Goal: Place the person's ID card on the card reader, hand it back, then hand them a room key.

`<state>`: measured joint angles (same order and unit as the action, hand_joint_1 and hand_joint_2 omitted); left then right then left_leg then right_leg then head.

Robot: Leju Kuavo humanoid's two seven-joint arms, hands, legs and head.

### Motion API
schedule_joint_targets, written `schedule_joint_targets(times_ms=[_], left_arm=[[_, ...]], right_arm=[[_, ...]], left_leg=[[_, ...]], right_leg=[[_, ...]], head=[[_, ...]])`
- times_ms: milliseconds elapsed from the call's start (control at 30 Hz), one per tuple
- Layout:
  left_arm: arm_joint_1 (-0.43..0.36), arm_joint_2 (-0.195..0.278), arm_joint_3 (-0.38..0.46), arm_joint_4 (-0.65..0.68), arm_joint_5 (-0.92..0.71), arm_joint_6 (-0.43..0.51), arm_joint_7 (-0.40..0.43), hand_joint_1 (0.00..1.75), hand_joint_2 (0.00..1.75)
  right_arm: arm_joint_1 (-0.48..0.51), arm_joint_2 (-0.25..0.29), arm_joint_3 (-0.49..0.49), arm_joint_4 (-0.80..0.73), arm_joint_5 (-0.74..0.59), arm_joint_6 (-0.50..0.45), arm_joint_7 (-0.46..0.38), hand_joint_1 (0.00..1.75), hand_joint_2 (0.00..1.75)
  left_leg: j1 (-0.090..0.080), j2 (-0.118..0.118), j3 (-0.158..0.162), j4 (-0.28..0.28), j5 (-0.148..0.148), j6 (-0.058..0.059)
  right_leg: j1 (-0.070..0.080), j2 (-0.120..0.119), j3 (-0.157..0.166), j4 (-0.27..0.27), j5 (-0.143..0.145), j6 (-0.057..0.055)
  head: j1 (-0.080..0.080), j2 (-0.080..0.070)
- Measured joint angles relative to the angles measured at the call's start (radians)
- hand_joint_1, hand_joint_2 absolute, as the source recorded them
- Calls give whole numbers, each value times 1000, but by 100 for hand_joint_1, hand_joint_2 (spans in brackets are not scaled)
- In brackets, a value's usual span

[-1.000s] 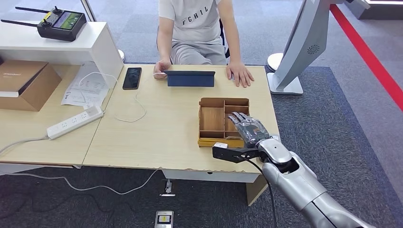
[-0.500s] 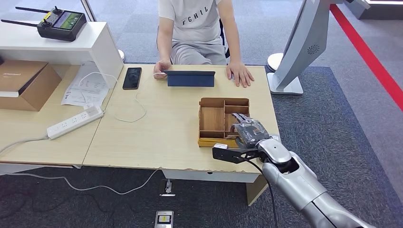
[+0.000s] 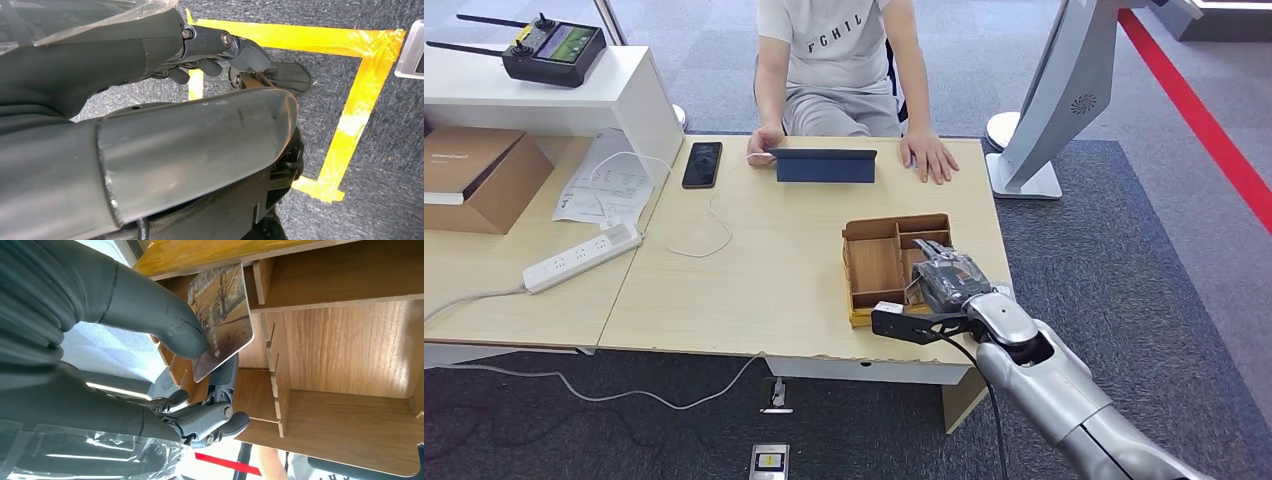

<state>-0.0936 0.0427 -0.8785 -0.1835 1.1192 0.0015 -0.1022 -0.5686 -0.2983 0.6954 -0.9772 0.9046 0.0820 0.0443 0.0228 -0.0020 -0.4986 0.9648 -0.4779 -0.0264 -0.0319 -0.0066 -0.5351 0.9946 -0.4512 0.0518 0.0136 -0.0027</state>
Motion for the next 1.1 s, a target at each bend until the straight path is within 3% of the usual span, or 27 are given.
schedule_joint_targets(times_ms=[1100], left_arm=[[0, 0, 0, 0, 8, -1, 6, 0, 0]], right_arm=[[-8, -7, 1, -57, -7, -4, 15, 175, 175]], left_leg=[[0, 0, 0, 0, 0, 0]], right_leg=[[0, 0, 0, 0, 0, 0]], head=[[0, 0]])
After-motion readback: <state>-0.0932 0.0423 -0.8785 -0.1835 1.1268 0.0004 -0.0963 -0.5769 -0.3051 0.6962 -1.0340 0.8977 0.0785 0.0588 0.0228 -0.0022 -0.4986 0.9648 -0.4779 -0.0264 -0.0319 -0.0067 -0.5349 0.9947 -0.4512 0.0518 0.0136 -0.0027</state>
